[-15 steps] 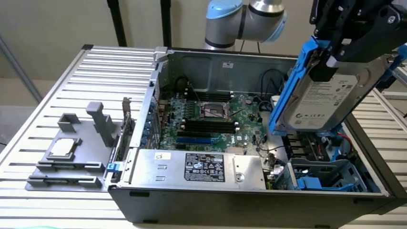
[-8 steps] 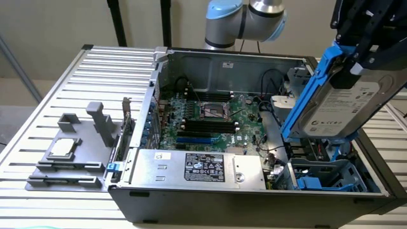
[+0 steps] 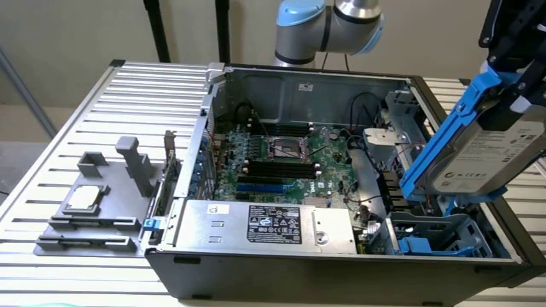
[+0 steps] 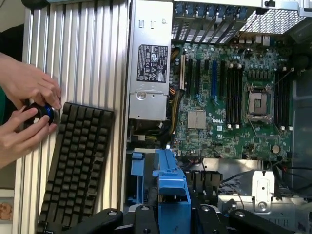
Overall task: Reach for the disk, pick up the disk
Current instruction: 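Pick up the disk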
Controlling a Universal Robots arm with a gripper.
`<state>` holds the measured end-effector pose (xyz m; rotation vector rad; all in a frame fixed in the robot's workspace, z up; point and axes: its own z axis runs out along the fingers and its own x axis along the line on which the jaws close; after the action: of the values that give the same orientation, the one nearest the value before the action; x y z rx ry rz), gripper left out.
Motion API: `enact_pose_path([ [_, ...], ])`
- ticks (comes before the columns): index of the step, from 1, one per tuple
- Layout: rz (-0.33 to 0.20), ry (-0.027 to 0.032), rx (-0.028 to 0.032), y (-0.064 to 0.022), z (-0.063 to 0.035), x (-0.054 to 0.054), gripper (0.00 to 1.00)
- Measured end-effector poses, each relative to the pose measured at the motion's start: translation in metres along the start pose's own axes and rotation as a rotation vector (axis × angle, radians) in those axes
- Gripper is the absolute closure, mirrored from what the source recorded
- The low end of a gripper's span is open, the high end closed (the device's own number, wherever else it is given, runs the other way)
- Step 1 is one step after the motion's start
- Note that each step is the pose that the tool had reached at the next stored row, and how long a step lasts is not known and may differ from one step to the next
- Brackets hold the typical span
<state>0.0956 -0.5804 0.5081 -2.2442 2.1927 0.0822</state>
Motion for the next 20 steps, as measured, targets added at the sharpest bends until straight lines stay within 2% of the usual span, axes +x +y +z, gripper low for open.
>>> enact_pose_path([
  [6, 0.0, -0.0013, -0.0078, -0.0118, 0.0036, 0.012, 0.67],
  [15, 0.022, -0.0022, -0.0072, -0.0149, 0.0144, 0.012, 0.67],
  [20, 0.035, -0.0026, -0.0062, -0.0153, 0.0159, 0.012, 0.67],
])
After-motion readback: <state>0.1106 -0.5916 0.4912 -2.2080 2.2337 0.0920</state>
